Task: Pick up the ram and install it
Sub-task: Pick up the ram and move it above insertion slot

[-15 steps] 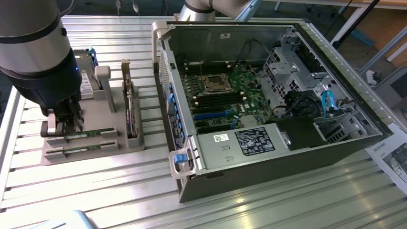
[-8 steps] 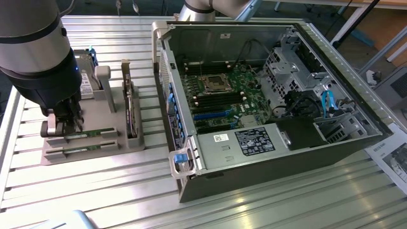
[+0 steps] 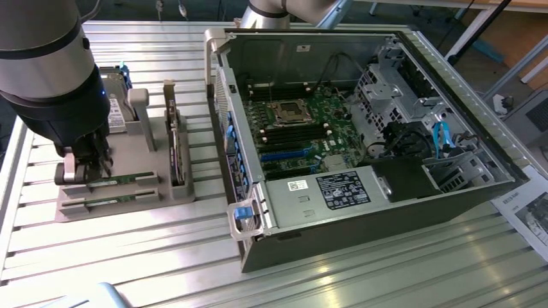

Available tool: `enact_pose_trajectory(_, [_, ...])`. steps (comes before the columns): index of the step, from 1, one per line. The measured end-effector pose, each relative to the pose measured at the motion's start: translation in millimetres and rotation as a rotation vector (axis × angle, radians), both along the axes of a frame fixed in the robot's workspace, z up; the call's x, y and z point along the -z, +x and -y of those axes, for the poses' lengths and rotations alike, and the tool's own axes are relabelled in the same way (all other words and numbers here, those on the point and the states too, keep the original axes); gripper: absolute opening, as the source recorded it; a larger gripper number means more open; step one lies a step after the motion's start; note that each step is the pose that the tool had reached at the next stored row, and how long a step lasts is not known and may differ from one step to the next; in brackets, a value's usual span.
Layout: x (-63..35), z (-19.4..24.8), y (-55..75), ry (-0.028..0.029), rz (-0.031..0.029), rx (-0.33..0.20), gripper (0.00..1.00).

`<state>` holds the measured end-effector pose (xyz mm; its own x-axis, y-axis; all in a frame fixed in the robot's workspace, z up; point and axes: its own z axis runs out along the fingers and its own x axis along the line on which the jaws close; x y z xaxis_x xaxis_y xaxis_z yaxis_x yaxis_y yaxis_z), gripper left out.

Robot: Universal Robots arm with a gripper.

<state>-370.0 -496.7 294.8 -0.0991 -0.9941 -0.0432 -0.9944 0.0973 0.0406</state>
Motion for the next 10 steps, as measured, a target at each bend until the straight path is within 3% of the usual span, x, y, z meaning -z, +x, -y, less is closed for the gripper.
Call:
enact_pose_trajectory(4, [0.0, 0.6, 0.0, 0.0, 0.0, 0.0, 0.25])
enact_pose_trajectory(7, [0.0, 0.6, 0.0, 0.0, 0.0, 0.0, 0.38])
enact_pose_trajectory(10, [0.0, 0.6, 0.0, 0.0001, 0.0001, -0.001, 0.38])
